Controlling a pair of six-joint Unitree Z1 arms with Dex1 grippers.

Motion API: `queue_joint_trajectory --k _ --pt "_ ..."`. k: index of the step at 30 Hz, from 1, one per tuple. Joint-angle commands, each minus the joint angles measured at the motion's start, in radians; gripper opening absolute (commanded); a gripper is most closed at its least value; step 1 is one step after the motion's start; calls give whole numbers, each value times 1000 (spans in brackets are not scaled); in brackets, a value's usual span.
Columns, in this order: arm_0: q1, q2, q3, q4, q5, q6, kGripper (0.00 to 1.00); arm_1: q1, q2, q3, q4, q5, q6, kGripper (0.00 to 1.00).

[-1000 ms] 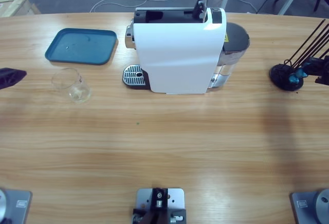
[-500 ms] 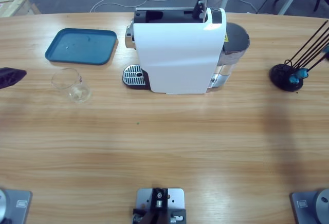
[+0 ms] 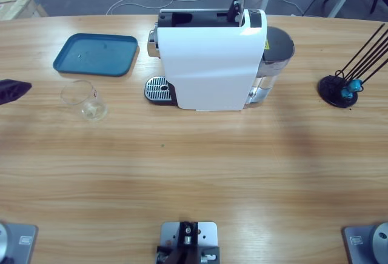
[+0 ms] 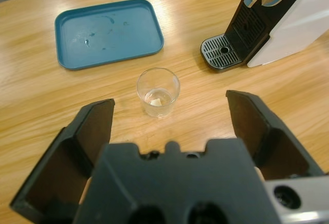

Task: Pour coffee

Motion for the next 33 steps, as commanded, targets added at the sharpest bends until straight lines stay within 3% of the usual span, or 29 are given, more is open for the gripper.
queue_joint_trajectory --k 1,12,23,33 --pt "7 -22 43 -17 10 6 936 342 155 -43 23 293 -154 0" --pt "7 -31 46 -18 9 6 936 367 609 -410 20 402 -440 0" --pt "7 -38 50 -21 9 6 936 367 770 -504 54 235 -516 0" --pt "7 -39 51 -23 9 6 936 361 826 -595 59 166 -528 0"
